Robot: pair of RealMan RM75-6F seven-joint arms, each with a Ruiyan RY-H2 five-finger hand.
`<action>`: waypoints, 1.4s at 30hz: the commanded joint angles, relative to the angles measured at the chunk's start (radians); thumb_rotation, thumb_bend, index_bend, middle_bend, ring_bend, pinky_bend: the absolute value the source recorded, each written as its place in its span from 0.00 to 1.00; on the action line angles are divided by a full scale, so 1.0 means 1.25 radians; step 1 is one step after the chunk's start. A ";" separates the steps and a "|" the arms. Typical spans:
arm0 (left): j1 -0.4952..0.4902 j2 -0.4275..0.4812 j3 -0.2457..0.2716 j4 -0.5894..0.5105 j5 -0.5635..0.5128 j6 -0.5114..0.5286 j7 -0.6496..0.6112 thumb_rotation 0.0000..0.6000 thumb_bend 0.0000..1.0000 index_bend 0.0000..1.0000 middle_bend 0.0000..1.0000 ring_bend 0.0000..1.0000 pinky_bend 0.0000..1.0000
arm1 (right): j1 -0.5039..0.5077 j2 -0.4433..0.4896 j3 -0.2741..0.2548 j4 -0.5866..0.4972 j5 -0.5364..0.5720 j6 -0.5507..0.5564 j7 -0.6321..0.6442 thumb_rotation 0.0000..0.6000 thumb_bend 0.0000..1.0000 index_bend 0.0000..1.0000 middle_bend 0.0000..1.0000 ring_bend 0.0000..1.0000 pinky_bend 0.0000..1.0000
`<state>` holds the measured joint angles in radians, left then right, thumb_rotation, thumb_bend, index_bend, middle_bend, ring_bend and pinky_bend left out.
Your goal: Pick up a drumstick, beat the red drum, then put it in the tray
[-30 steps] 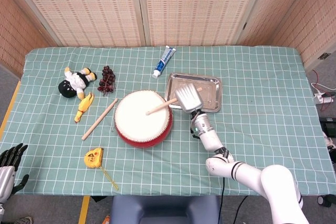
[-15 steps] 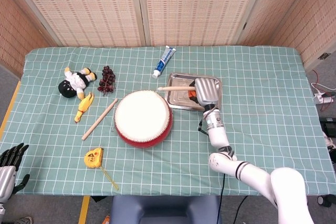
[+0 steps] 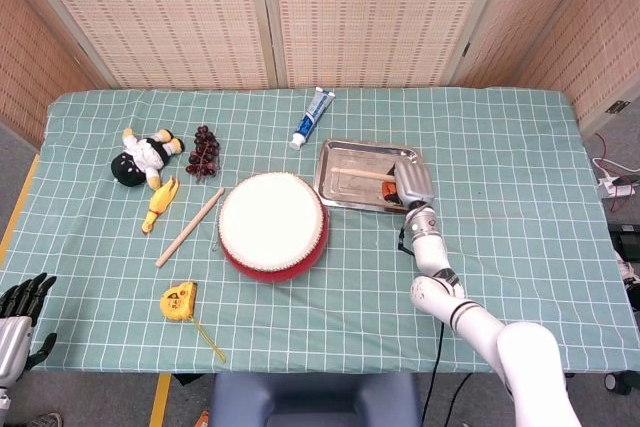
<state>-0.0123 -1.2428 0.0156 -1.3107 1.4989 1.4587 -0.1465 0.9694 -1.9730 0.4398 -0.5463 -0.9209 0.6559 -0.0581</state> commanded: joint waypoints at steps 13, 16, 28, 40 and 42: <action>0.002 0.004 0.000 -0.007 -0.009 -0.007 0.006 1.00 0.32 0.03 0.01 0.00 0.02 | 0.083 -0.049 0.025 0.152 0.011 -0.154 0.041 1.00 0.35 0.41 0.40 0.29 0.44; 0.001 0.003 0.000 -0.006 -0.008 -0.007 0.004 1.00 0.32 0.03 0.01 0.00 0.02 | 0.080 -0.044 0.025 0.148 0.004 -0.147 0.052 1.00 0.34 0.39 0.38 0.27 0.42; -0.007 0.005 -0.006 -0.011 0.009 0.007 -0.002 1.00 0.32 0.03 0.01 0.00 0.02 | -0.054 0.140 -0.040 -0.160 -0.134 0.086 0.089 1.00 0.34 0.37 0.36 0.23 0.34; -0.021 0.014 -0.019 -0.042 0.022 0.021 0.008 1.00 0.32 0.03 0.01 0.00 0.02 | -0.416 0.512 -0.216 -0.749 -0.268 0.514 -0.049 1.00 0.34 0.39 0.34 0.21 0.34; -0.024 0.018 -0.022 -0.052 0.026 0.025 0.016 1.00 0.32 0.04 0.01 0.00 0.02 | -0.462 0.553 -0.237 -0.800 -0.282 0.555 -0.030 1.00 0.34 0.37 0.33 0.20 0.33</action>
<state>-0.0400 -1.2236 -0.0095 -1.3706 1.5279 1.4869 -0.1312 0.5505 -1.4360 0.2321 -1.3752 -1.2121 1.1953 -0.0844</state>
